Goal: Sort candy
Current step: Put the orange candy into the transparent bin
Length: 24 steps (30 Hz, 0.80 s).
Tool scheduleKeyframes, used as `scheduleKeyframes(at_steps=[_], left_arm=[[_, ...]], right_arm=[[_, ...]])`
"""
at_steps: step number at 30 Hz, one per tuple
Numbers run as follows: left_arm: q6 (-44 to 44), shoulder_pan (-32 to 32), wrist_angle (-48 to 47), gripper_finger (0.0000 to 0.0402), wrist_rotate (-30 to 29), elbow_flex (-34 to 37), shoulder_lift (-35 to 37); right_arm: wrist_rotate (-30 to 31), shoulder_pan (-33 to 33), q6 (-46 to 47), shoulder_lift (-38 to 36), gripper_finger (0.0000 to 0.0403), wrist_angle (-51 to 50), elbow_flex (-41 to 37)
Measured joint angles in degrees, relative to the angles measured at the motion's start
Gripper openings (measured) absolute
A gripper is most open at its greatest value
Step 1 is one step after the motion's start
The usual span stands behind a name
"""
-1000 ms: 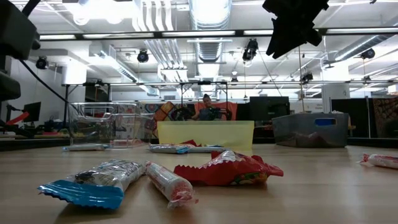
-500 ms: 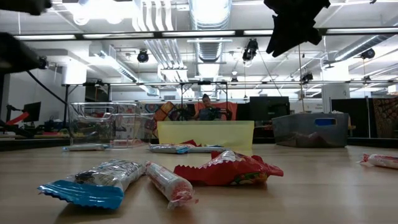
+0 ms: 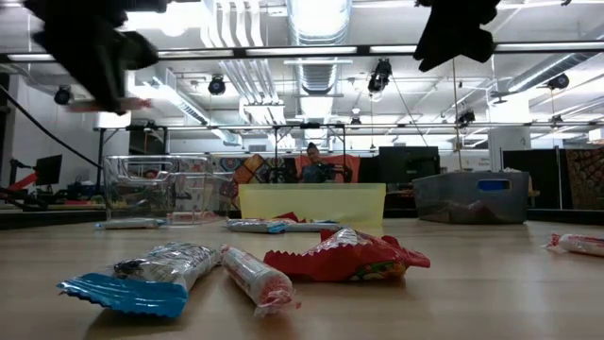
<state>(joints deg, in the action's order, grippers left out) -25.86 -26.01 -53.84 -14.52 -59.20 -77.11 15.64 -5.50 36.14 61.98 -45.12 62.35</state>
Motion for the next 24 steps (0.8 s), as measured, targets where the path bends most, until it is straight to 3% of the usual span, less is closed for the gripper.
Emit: scheduleKeyframes(at_steps=[10,18,24], left_arm=[[37.1,26.8,-5.6,0.0021,0.0,0.0,7.4],[62.4,50.0,-4.7,0.0020,0.2,0.0,6.6],[73.6,64.1,-0.4,0.0020,8.4,0.0,1.7]], right_arm=[[1.0,-9.3,6.7,2.4,0.0118,0.5,-0.7],[0.9,-12.7,7.8,8.8,0.0118,1.2,-0.7],[0.3,-12.7,7.5,13.0,0.0118,1.1,-0.7]])
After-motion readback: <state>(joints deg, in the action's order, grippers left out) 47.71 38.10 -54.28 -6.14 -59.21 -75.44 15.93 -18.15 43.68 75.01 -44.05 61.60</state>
